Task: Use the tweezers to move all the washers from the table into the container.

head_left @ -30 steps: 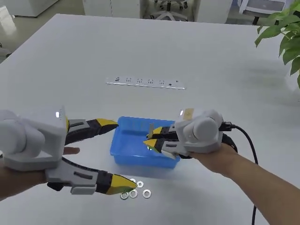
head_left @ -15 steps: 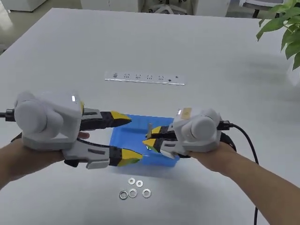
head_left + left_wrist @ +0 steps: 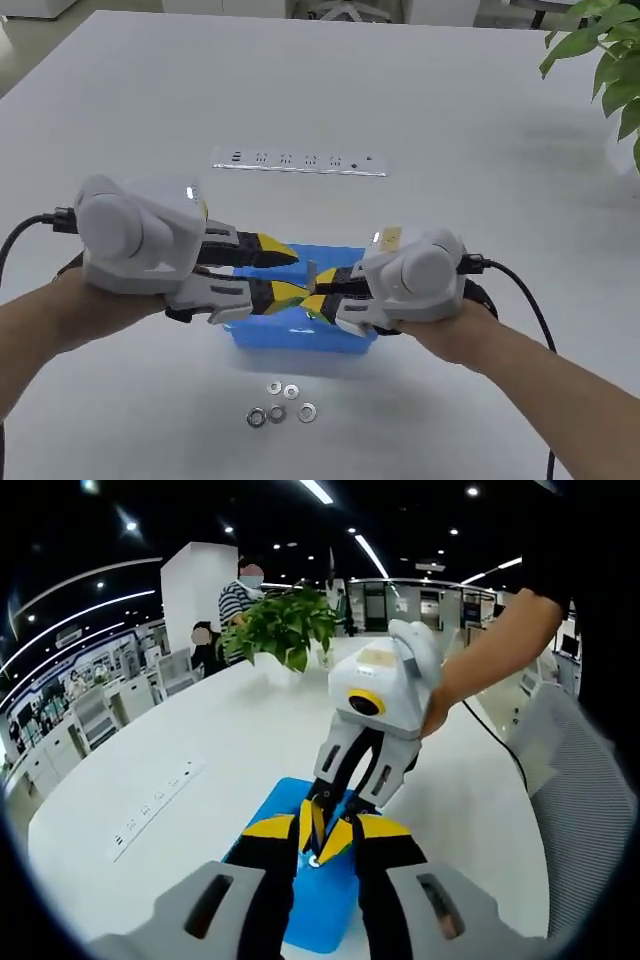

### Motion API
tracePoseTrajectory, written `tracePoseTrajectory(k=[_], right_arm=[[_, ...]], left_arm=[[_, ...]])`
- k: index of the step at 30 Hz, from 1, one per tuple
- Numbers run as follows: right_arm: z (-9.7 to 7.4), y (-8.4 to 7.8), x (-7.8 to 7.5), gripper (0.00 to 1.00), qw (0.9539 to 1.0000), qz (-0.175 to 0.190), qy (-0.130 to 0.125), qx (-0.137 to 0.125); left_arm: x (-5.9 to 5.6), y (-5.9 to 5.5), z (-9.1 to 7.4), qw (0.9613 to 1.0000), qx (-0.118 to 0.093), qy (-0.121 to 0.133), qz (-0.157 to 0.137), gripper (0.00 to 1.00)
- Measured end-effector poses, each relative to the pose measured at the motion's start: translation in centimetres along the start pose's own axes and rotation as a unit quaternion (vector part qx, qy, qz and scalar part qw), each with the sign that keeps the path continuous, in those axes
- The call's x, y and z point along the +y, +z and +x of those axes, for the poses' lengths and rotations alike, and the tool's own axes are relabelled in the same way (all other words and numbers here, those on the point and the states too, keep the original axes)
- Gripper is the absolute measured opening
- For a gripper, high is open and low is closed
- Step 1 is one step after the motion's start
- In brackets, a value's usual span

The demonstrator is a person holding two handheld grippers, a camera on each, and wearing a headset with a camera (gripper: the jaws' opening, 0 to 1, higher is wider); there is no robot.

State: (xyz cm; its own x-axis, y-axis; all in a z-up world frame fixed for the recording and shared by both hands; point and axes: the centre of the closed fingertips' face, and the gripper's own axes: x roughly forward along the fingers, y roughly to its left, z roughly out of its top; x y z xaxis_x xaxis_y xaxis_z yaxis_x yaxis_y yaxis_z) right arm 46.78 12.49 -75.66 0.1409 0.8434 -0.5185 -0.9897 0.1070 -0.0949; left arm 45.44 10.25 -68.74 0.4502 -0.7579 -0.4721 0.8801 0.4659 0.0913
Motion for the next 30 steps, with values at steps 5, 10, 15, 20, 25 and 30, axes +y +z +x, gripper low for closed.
tracePoseTrajectory(k=[5, 10, 15, 20, 25, 30], right_arm=[[0.0, 0.0, 0.0, 0.09, 1.0, -0.004, 0.003, -0.001], [-0.1, -0.1, 0.0, 0.1, 1.0, -0.009, 0.005, -0.001], [-0.1, -0.2, 0.0, 0.1, 0.9999, -0.011, 0.006, 0.0], [-0.2, -0.3, -0.1, 0.11, 0.9998, -0.018, 0.003, 0.002], [-0.1, -0.4, 0.0, 0.13, 0.9997, -0.025, 0.002, 0.007], [-0.1, -0.4, 0.0, 0.13, 0.9996, -0.026, -0.001, 0.01]], left_arm=[[0.2, 0.0, 0.8, 0.9999, 0.002, -0.011, 0.01, 0.2], [0.2, 0.2, 1.6, 0.9995, 0.001, -0.022, 0.02, 0.15], [0.3, 0.4, 2.0, 0.9992, 0.0, -0.028, 0.027, 0.08], [0.2, 0.4, 2.1, 0.999, -0.002, -0.034, 0.03, 0.07], [0.2, 0.4, 2.1, 0.9988, -0.003, -0.036, 0.033, 0.06], [0.1, 0.4, 2.1, 0.9988, -0.003, -0.039, 0.03, 0.05]])
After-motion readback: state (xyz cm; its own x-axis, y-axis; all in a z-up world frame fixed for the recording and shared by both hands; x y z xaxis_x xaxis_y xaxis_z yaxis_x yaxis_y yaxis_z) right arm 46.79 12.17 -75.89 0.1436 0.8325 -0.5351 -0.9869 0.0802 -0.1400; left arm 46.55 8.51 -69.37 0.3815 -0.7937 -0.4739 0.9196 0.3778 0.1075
